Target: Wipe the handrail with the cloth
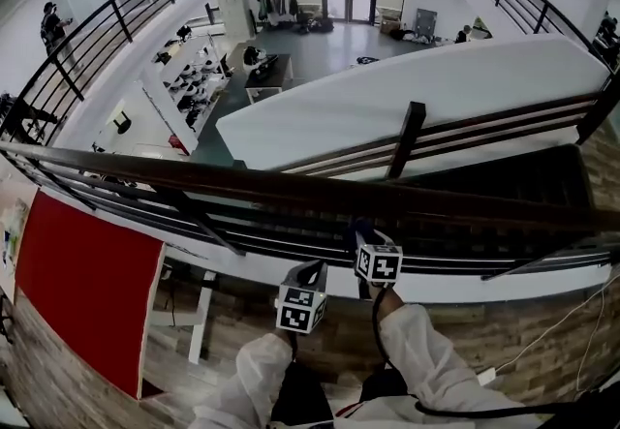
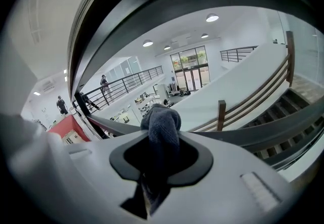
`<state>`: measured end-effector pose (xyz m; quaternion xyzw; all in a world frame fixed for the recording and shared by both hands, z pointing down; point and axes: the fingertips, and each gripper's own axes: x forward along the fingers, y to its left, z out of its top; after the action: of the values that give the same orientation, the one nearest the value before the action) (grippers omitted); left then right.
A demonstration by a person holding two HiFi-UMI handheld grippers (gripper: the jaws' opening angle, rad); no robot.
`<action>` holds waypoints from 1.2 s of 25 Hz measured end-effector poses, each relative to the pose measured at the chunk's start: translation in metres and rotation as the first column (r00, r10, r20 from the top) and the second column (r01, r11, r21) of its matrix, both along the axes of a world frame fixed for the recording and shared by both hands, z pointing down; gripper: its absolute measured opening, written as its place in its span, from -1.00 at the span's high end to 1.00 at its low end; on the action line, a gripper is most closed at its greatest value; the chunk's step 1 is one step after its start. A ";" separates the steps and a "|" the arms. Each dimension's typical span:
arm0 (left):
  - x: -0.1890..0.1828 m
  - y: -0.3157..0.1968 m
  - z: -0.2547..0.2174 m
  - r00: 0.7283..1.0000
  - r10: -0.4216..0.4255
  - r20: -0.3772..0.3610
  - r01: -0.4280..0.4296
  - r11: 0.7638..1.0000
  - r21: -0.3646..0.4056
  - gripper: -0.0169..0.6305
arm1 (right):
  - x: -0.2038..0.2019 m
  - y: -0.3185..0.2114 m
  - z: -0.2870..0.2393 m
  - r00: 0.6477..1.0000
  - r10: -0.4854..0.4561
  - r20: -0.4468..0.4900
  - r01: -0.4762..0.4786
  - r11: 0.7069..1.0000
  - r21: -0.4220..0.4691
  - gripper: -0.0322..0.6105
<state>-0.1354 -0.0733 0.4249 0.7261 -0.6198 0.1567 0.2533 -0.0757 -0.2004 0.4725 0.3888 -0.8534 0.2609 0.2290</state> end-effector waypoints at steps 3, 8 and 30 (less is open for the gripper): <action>0.025 -0.006 -0.003 1.000 0.018 0.002 -0.018 1.000 0.005 0.94 | 0.026 -0.006 0.000 1.000 0.011 -0.002 -0.011 1.000 0.003 0.65; 0.059 -0.016 0.000 0.999 0.043 0.007 -0.043 0.999 -0.002 0.94 | 0.064 -0.016 -0.001 1.000 0.031 0.003 -0.031 0.999 0.012 0.65; 0.265 -0.092 0.024 0.968 0.251 0.004 -0.251 0.968 -0.028 0.94 | 0.270 -0.070 -0.004 0.988 0.152 0.003 -0.152 0.985 0.080 0.65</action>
<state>0.1298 -0.1654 0.4485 0.7945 -0.5217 0.1987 0.2388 0.1943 -0.2701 0.4685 0.4621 -0.8307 0.2424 0.1940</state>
